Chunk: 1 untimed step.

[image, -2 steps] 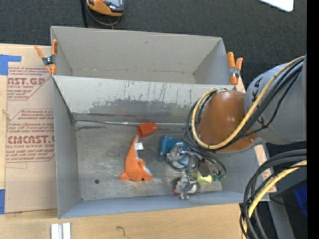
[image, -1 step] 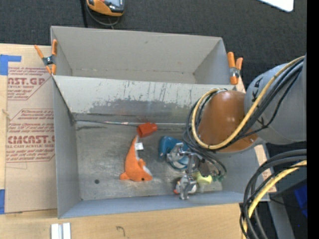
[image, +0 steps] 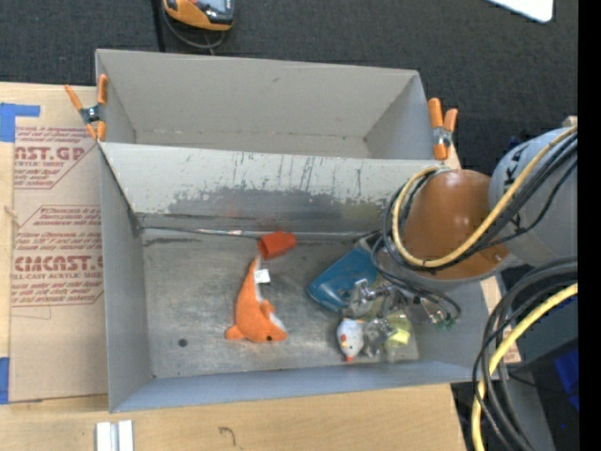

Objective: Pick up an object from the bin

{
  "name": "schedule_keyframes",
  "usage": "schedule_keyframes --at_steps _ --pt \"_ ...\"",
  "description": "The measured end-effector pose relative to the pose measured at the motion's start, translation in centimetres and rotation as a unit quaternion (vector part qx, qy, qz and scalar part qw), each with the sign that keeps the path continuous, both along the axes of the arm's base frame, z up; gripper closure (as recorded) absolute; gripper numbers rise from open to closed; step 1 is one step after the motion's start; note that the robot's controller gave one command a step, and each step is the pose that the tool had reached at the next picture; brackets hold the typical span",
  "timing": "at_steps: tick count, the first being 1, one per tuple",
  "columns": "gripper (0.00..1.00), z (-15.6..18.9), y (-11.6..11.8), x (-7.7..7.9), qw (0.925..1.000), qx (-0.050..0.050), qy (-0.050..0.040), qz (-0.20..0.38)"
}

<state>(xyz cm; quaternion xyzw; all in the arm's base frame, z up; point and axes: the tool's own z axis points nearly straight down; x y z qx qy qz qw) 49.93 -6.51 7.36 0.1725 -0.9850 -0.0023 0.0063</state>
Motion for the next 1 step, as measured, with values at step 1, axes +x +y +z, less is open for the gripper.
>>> schedule_keyframes --at_steps 1 --pt "1.00 -0.01 0.00 0.00 1.0000 0.000 -0.0001 0.000"
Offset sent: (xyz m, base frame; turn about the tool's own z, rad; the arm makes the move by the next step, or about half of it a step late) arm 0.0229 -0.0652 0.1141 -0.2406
